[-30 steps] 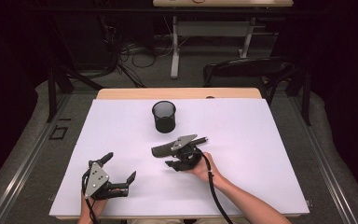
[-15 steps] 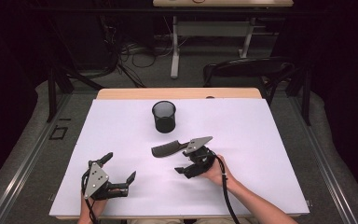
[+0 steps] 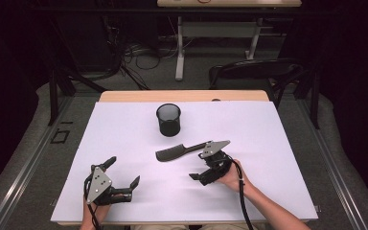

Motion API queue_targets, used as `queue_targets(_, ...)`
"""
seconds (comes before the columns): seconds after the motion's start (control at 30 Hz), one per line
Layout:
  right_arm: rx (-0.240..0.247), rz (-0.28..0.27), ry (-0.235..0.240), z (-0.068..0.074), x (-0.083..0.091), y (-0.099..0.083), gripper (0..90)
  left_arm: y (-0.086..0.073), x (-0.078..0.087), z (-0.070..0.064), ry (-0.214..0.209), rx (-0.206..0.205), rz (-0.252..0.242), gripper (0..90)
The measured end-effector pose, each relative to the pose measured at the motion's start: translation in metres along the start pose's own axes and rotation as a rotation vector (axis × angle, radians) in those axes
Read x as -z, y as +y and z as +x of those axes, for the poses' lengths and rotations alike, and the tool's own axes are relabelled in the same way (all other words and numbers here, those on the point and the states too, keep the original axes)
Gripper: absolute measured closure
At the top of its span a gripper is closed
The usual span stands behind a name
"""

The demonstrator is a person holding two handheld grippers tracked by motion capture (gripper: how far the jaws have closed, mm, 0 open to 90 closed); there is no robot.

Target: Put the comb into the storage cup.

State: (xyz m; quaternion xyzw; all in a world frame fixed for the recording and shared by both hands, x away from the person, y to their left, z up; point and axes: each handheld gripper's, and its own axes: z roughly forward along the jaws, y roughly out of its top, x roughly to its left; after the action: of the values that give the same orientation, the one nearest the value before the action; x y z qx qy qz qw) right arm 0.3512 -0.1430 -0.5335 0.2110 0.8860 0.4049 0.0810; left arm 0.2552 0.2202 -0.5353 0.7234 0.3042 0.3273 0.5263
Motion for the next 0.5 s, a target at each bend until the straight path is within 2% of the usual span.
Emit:
queue_targets(0.27, 0.008, -0.001, -0.017, -0.005, 0.011, -0.004, 10.2, 0.0, -0.001, 0.0, -0.002, -0.001, 0.001, 0.3)
queue_targets(0.5, 0.035, 0.008, -0.03, -0.01, 0.019, -0.006, 5.7, 0.0, -0.001, 0.0, -0.002, 0.0, 0.001, 0.3)
